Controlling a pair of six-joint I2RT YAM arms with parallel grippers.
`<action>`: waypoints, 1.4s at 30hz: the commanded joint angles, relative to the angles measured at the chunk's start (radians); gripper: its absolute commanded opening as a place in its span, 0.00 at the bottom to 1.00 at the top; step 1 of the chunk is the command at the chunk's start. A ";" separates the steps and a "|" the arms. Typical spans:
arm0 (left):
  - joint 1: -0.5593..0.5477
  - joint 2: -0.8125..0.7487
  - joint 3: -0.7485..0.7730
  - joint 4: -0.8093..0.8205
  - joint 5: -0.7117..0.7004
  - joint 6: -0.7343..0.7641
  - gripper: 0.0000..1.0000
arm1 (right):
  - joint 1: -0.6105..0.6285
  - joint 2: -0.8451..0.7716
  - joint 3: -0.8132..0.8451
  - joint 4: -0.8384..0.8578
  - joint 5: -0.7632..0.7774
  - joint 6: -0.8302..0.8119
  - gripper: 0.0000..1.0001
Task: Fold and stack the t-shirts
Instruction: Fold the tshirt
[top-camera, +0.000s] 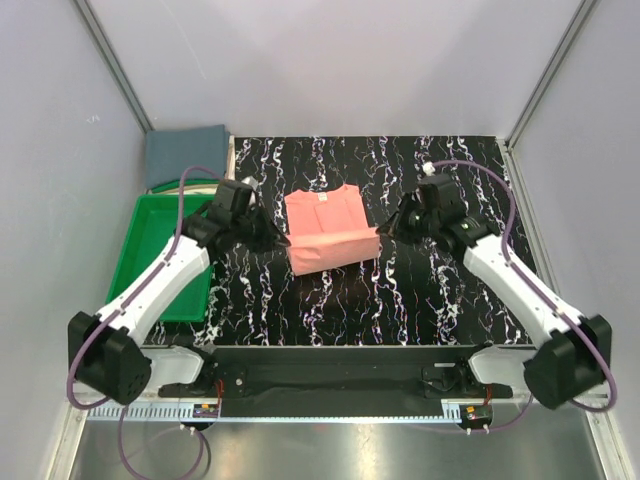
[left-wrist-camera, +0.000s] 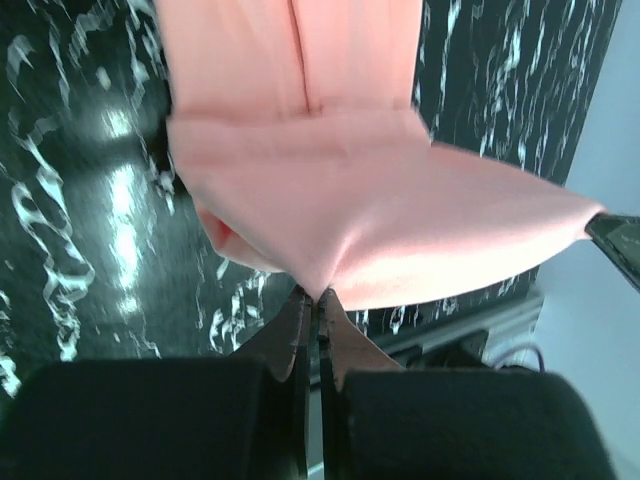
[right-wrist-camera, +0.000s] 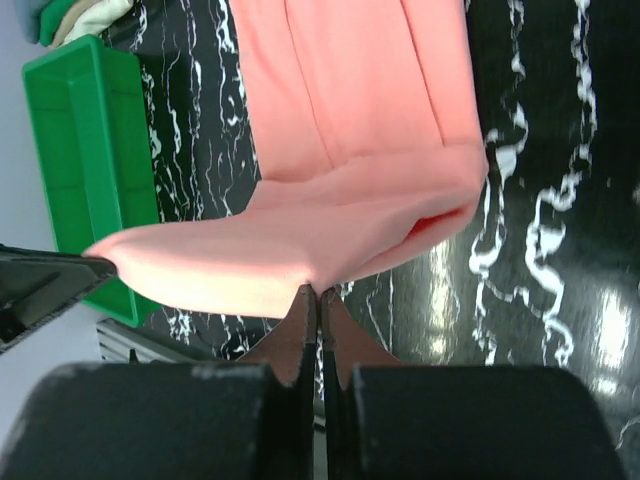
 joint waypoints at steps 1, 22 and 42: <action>0.059 0.085 0.137 -0.007 0.040 0.084 0.00 | -0.044 0.124 0.129 0.011 -0.043 -0.122 0.00; 0.262 0.808 0.854 0.012 0.281 0.233 0.00 | -0.218 0.827 0.805 0.003 -0.383 -0.231 0.02; 0.377 1.135 1.032 0.194 0.380 0.152 0.25 | -0.238 1.341 1.359 -0.004 -0.515 -0.227 0.45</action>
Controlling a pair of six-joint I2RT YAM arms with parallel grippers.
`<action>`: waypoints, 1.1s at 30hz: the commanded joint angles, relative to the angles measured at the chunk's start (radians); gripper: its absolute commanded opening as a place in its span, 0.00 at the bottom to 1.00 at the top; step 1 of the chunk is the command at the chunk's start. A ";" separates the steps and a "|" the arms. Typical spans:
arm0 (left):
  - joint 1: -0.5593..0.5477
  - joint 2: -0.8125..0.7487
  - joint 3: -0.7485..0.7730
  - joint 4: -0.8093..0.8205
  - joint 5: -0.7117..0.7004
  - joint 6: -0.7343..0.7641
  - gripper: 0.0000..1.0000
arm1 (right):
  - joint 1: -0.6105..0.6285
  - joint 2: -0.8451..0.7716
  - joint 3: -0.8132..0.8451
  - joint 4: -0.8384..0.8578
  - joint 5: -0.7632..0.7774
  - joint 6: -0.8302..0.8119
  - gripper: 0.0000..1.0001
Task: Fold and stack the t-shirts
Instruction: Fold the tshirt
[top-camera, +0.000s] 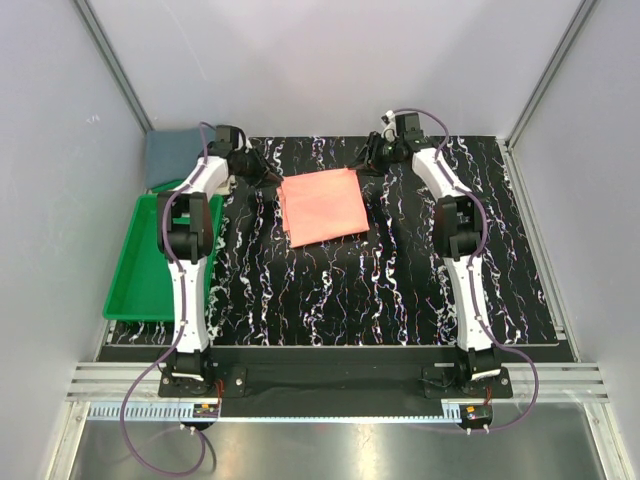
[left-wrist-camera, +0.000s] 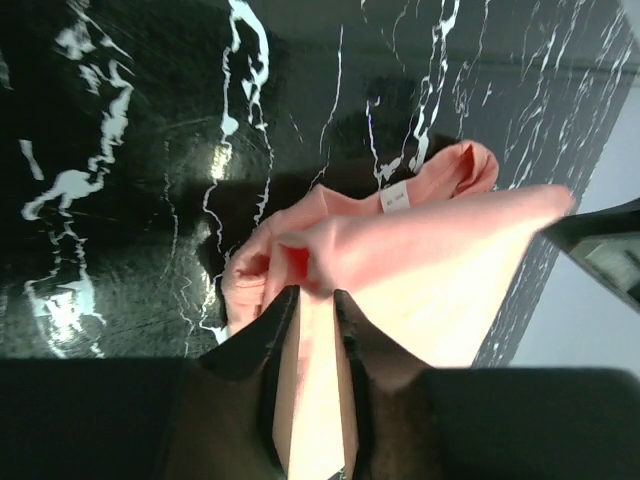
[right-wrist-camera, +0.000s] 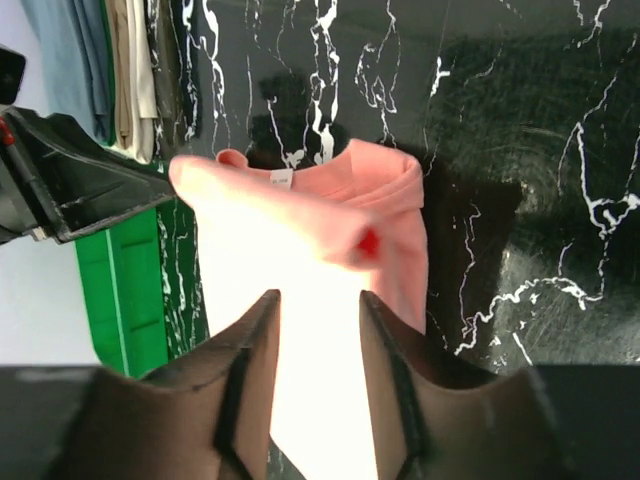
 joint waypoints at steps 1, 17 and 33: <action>0.004 -0.044 0.056 0.067 0.050 0.008 0.31 | -0.011 -0.037 0.028 0.003 -0.023 -0.030 0.47; -0.009 0.003 0.073 0.067 0.038 0.214 0.54 | -0.013 -0.279 -0.480 0.027 -0.061 -0.283 0.63; -0.065 0.062 0.050 0.195 0.206 0.265 0.19 | -0.011 -0.448 -0.860 0.223 -0.094 -0.156 0.31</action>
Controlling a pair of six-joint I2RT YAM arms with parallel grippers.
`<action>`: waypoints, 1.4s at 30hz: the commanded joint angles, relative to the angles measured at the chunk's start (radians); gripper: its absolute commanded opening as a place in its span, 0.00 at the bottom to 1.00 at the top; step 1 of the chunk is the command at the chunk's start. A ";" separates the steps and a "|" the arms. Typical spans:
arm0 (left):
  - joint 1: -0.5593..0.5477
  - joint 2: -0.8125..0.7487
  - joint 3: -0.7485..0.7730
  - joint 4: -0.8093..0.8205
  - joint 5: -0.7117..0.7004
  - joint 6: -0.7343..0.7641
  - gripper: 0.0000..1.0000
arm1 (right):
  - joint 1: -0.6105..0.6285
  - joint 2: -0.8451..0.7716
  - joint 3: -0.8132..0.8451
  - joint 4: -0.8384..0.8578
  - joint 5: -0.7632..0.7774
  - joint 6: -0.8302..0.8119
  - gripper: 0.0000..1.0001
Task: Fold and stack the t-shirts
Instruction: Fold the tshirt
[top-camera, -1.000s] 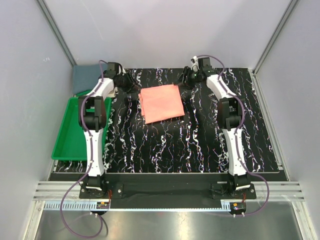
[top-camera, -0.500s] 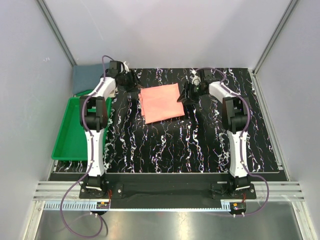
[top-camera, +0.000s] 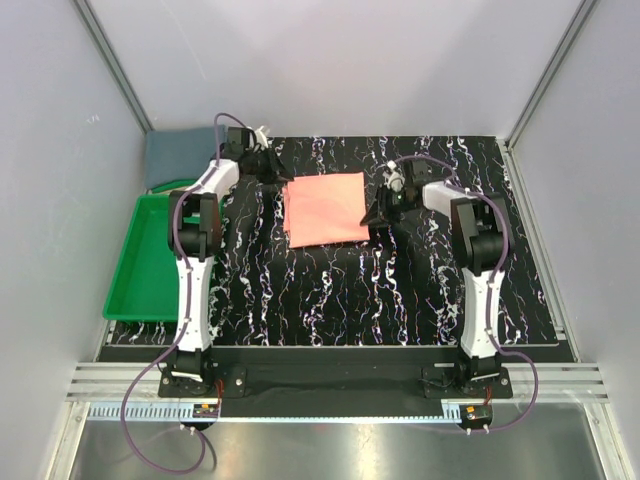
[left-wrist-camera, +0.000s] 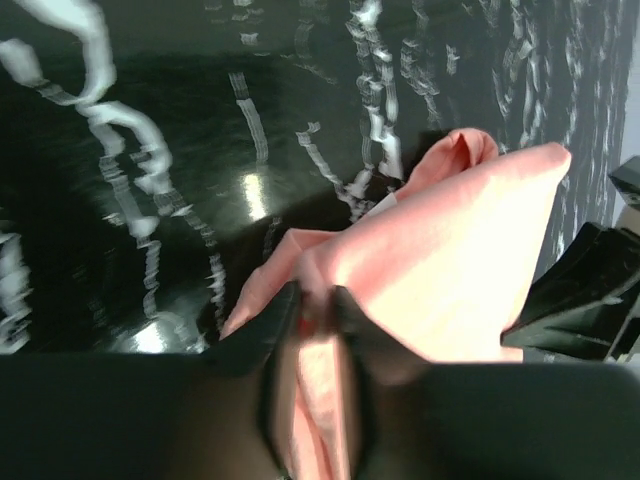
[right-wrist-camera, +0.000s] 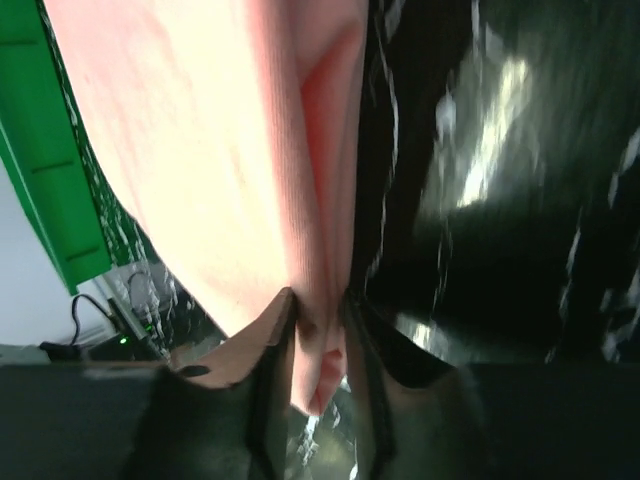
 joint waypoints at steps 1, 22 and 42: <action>-0.044 -0.068 -0.060 0.097 0.112 0.030 0.14 | -0.002 -0.148 -0.173 0.086 0.010 0.081 0.25; -0.118 -0.167 -0.237 0.205 0.153 -0.028 0.00 | -0.062 -0.337 -0.255 0.078 0.124 0.003 0.73; -0.116 -0.065 -0.126 0.180 0.112 -0.037 0.00 | -0.102 -0.096 -0.048 0.156 0.006 -0.112 0.48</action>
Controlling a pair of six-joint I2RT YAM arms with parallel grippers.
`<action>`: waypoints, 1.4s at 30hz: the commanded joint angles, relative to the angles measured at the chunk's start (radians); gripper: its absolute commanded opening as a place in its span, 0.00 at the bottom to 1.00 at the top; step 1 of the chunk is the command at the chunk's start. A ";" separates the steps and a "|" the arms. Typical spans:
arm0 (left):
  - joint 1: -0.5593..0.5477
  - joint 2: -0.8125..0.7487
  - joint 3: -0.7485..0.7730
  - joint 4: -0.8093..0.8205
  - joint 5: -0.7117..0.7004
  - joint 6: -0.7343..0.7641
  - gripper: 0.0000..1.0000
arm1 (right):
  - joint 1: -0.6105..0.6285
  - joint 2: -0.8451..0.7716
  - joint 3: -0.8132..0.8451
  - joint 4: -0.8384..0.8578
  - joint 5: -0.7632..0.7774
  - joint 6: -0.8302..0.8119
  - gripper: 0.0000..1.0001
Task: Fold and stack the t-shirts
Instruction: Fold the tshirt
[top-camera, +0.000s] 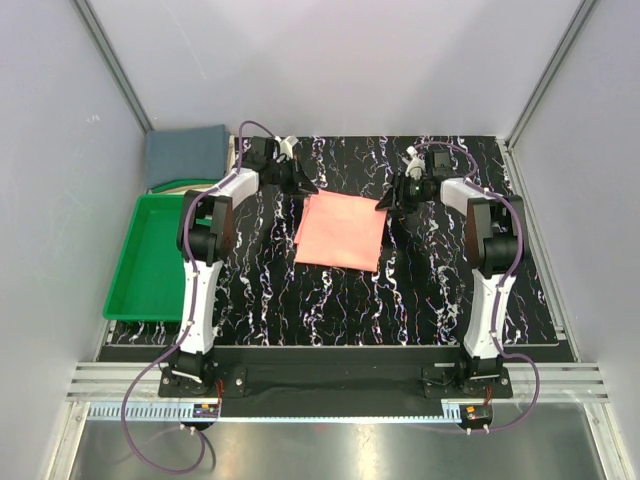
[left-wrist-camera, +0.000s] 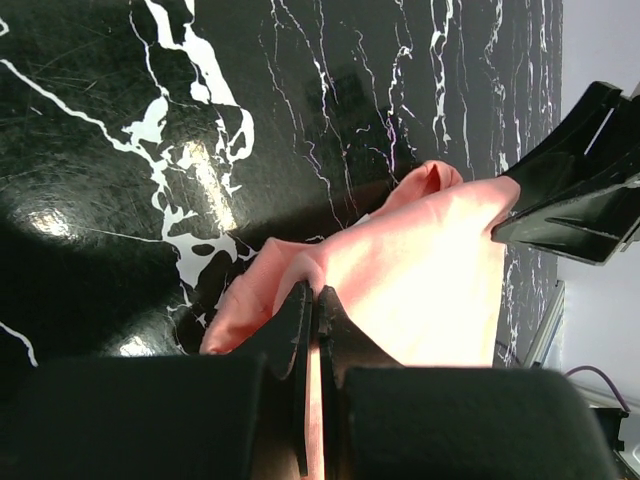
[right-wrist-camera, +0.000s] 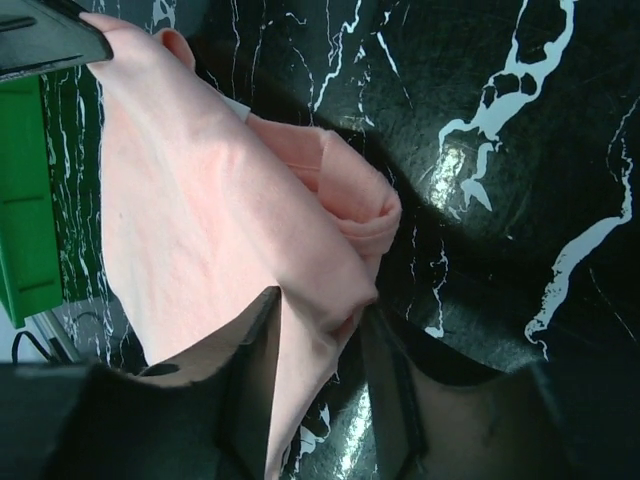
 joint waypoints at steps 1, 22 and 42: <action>0.006 -0.007 0.048 0.024 -0.005 0.003 0.00 | -0.003 0.006 0.032 0.070 -0.057 -0.022 0.42; 0.022 -0.357 -0.170 -0.029 -0.396 -0.091 0.00 | 0.008 -0.030 -0.094 0.734 -0.299 0.455 0.00; 0.095 0.016 0.100 0.079 -0.226 -0.107 0.20 | 0.008 0.182 0.130 0.546 -0.126 0.391 0.60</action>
